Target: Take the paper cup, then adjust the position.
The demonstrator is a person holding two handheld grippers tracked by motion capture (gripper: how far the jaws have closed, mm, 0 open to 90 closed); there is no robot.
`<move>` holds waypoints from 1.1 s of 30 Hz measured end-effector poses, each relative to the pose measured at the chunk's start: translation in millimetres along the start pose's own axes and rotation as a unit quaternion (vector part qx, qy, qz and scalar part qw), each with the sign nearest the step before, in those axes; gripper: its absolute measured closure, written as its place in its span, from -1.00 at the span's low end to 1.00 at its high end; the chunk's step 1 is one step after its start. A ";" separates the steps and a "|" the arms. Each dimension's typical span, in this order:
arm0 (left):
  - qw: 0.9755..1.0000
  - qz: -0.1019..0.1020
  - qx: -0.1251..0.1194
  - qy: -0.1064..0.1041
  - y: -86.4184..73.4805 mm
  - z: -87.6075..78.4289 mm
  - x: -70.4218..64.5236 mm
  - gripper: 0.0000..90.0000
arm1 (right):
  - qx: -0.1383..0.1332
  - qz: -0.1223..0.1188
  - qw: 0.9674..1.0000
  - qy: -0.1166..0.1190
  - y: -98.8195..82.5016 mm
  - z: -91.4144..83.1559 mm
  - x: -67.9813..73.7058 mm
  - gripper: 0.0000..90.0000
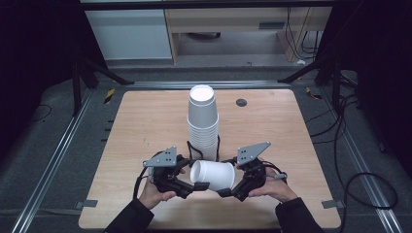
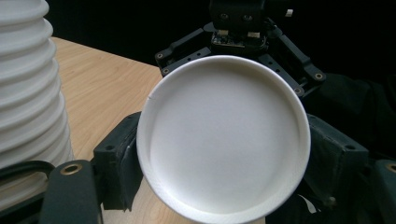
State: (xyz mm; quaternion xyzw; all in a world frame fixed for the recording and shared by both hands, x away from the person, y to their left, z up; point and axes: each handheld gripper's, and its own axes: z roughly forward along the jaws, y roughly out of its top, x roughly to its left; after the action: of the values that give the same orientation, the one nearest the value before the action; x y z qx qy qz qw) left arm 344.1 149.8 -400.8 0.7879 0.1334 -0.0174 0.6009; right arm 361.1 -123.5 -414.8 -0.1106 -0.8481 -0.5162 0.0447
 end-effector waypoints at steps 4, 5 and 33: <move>1.000 0.001 -0.001 -0.001 0.2 0.1 0.1 -0.49 | -0.003 0.002 1.000 0.005 0.1 1.7 -0.3 -0.89; 1.000 0.000 -0.001 -0.003 -0.1 0.3 0.4 -0.49 | -0.005 0.002 1.000 0.005 0.0 2.5 -0.2 -0.89; 1.000 -0.012 0.007 -0.004 0.2 1.2 1.8 -0.55 | 0.008 -0.005 1.000 0.002 -1.8 2.3 -1.1 -0.80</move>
State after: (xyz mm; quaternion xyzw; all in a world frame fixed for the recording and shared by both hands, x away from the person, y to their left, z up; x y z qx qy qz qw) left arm 346.1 148.9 -401.3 0.7902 0.1402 -0.0283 0.5959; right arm 361.9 -122.4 -417.6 -0.1053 -0.8526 -0.5099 0.0445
